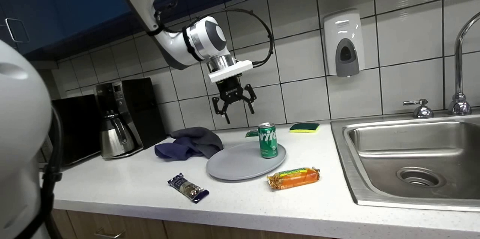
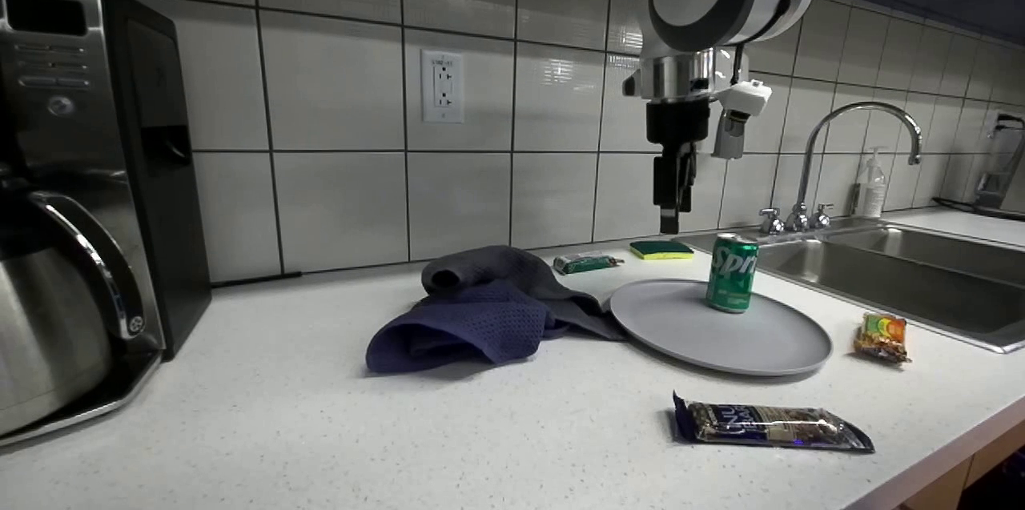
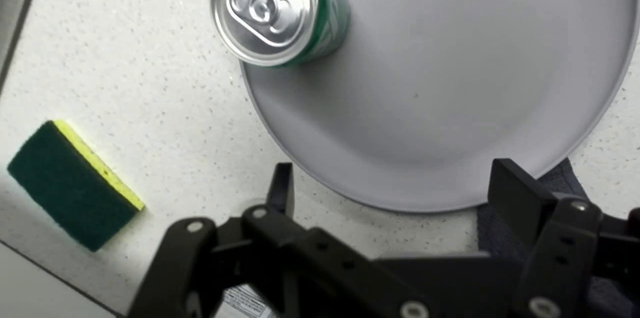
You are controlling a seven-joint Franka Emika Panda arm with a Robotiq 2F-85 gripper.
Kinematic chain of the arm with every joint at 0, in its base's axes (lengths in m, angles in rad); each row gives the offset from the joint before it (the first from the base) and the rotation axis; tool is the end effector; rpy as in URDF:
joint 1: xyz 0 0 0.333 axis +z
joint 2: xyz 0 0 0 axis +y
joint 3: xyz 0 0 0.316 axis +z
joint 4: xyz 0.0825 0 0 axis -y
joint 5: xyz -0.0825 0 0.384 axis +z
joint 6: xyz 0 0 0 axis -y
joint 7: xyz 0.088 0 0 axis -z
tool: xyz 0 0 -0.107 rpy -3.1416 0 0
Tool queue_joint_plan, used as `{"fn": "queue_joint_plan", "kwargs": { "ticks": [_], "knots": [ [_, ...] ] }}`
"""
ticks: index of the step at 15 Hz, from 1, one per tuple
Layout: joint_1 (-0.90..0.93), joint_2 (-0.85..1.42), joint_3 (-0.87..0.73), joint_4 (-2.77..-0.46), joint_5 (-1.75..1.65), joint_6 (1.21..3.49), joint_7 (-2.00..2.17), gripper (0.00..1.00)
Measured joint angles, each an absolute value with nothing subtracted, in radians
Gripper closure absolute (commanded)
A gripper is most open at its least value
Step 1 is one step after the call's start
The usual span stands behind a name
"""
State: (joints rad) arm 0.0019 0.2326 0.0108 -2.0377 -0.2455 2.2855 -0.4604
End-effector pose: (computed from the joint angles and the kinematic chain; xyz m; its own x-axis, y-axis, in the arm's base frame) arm 0.5901 0.0017 0.3322 0.8077 0.5840 -0.0810 0.5887 -0.7914 0.1647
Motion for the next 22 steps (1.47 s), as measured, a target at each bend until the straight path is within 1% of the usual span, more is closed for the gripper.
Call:
{"fn": "queue_joint_plan", "kwargs": {
  "ticks": [10, 22],
  "knots": [
    [-0.045, 0.21, -0.068, -2.043, -0.244, 2.285, -0.33, 0.0],
    [-0.062, 0.195, -0.076, -2.089, -0.169, 2.316, -0.312, 0.0]
  ]
}}
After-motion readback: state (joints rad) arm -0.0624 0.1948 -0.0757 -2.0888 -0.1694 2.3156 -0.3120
